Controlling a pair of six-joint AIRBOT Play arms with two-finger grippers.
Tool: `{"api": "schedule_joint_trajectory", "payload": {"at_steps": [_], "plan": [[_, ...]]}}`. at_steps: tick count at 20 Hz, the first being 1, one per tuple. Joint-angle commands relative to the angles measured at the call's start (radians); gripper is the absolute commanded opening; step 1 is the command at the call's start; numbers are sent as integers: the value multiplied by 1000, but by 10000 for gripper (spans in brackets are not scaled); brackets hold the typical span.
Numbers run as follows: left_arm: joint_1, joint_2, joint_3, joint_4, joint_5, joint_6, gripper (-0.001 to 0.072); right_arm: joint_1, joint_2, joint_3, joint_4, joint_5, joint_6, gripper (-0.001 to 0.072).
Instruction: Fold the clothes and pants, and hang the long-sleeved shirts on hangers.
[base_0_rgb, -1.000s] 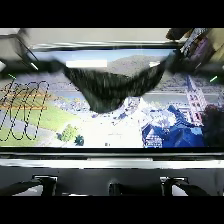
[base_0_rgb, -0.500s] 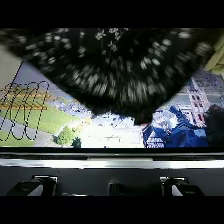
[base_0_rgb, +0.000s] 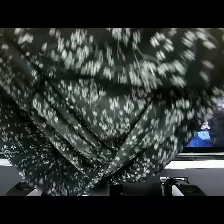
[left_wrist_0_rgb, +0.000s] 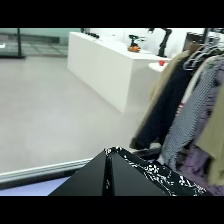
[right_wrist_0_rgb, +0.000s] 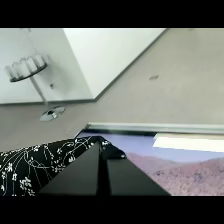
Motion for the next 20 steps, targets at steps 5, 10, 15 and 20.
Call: {"api": "schedule_joint_trajectory", "payload": {"at_steps": [5,10,15,20], "plan": [[-1,-490,0,10,213,-6,17,2,-507,-13,161,-201,-95,26],[-10,-819,0,6,118,-72,17,36,-835,-13,158,-241,-97,26],[-24,-932,0,7,-26,-171,92,43,-949,-13,107,-155,-98,176],[43,-853,39,7,-158,-234,720,-60,-833,-13,10,165,-107,615]]}}
